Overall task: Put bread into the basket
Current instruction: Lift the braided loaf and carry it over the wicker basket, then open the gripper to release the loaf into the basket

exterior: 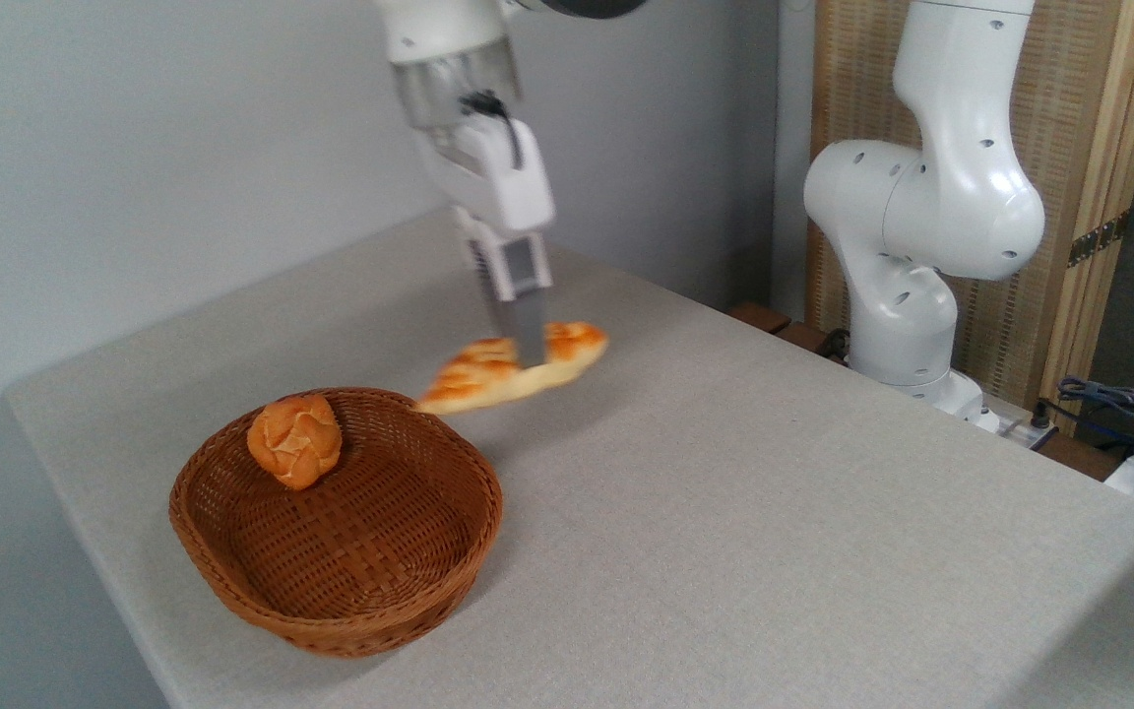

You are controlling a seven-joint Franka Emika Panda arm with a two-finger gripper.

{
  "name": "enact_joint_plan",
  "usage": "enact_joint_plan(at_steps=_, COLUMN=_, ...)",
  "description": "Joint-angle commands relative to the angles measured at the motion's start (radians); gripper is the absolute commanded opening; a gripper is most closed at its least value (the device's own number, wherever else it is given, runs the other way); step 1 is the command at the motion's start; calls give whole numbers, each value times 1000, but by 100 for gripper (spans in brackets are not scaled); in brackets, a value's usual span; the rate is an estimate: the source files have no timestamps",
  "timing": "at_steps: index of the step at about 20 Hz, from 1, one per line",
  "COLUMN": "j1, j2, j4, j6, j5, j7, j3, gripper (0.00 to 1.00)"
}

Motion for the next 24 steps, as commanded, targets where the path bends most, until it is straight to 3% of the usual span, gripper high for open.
enact_joint_plan(at_steps=1, j1=-11, j2=117, j4=59, j6=191, j5=65, j7=4, j3=4, gripper=34)
enact_joint_plan(at_steps=2, j1=-11, j2=132, j4=59, j6=216, j5=82, j7=5, j3=4, gripper=34)
enact_joint_plan(at_steps=4, j1=-13, j2=157, j4=58, j6=243, j5=117, j7=7, j3=4, gripper=53)
enact_joint_plan(at_steps=6, j1=-25, j2=192, j4=55, j6=282, j5=161, j7=-1, j3=4, gripper=88)
enact_joint_plan(at_steps=7, j1=-23, j2=204, j4=55, j6=316, j5=177, j7=-5, j3=4, gripper=98)
enact_joint_plan(at_steps=21, j1=-25, j2=207, j4=55, j6=339, j5=169, j7=-24, j3=10, gripper=100)
enact_joint_plan(at_steps=24, j1=-23, j2=181, j4=59, j6=332, j5=165, j7=-102, j3=16, gripper=100)
